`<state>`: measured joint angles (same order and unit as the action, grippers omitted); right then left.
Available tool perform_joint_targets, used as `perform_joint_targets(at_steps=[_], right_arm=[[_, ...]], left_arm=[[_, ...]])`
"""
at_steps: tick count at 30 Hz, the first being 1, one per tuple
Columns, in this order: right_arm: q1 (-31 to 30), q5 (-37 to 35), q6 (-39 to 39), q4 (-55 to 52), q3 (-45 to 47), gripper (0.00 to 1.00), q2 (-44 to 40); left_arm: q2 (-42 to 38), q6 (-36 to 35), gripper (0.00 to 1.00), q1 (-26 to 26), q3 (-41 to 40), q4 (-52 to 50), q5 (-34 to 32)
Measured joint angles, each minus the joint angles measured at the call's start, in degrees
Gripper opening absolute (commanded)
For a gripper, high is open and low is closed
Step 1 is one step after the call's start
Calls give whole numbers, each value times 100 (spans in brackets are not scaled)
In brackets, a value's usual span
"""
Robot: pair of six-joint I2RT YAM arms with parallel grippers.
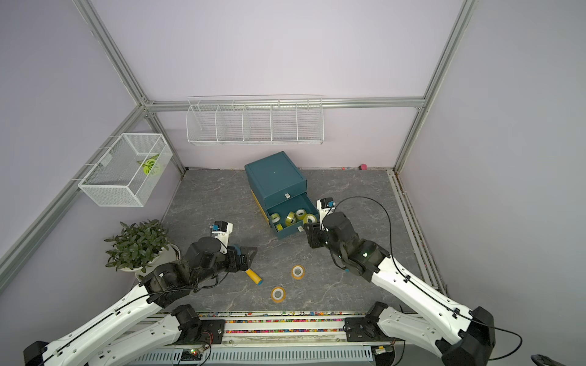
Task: Place the transparent tape into the drawer according to color
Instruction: Place the tape in the drawer.
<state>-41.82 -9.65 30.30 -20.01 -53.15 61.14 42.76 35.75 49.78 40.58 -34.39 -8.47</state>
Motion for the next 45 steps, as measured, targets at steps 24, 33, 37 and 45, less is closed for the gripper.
perform_joint_targets(at_steps=[24,33,37,45], right_arm=[[586,39,-315,-1270,-2098,55,2859],[623,9,-361,-1316,-2376,62,2997],[623,37,-363,-1377,-2444,59,2942],[623,417,-289,-1163,-1611,54,1727]], left_arm=[[262,0,100,0,92,22,66],[313,0,100,0,101,22,66],[385,-4,100,0,184,17,57],[925,-197,100,-15,1106,2,-258]])
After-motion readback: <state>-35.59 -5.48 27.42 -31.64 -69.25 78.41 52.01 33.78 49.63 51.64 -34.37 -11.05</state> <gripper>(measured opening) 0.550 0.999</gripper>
